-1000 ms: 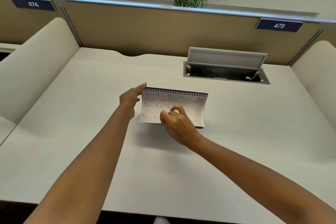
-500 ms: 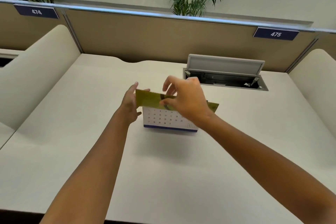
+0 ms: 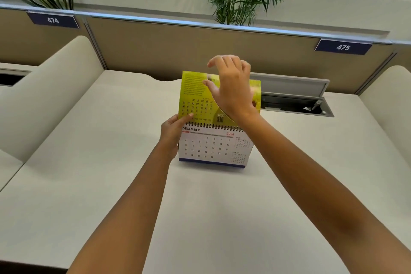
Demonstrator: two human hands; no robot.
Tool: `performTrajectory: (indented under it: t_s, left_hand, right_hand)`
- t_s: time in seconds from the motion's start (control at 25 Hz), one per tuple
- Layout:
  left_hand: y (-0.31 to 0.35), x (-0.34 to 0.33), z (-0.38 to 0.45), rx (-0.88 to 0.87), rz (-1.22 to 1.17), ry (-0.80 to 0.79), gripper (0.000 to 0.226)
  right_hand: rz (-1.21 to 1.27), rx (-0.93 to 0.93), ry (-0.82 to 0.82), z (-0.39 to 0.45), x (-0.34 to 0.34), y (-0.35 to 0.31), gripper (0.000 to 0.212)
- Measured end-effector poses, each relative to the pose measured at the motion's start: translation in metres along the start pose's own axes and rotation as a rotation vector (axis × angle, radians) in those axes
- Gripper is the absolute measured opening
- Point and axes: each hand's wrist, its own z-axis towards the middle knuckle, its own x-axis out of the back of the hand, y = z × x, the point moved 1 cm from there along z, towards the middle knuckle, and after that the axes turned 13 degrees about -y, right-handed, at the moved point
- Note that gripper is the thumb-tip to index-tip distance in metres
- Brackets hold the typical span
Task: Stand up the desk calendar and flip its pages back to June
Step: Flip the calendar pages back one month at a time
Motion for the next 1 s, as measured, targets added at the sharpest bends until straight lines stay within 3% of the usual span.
performTrajectory:
  t_s: [0.16, 0.32, 0.52, 0.8, 1.0]
  left_hand:
    - [-0.006, -0.002, 0.007, -0.020, -0.032, 0.136, 0.018]
    - [-0.010, -0.003, 0.010, 0.039, -0.019, 0.226, 0.048]
    - [-0.017, -0.003, 0.006, 0.000, 0.082, 0.275, 0.053]
    - [-0.009, 0.001, 0.012, 0.044, 0.145, 0.302, 0.063]
    - [-0.002, 0.003, 0.013, 0.124, 0.112, 0.263, 0.068]
  right_hand:
    - [0.071, 0.182, 0.039, -0.060, -0.051, 0.003, 0.022]
    - [-0.052, 0.284, -0.102, -0.141, -0.109, 0.015, 0.028]
    - [-0.199, 0.346, -0.327, -0.186, -0.154, 0.017, 0.038]
    - [-0.285, 0.384, -0.335, -0.175, -0.153, 0.015, 0.047]
    - [-0.200, 0.468, -0.246, -0.172, -0.128, 0.017, 0.017]
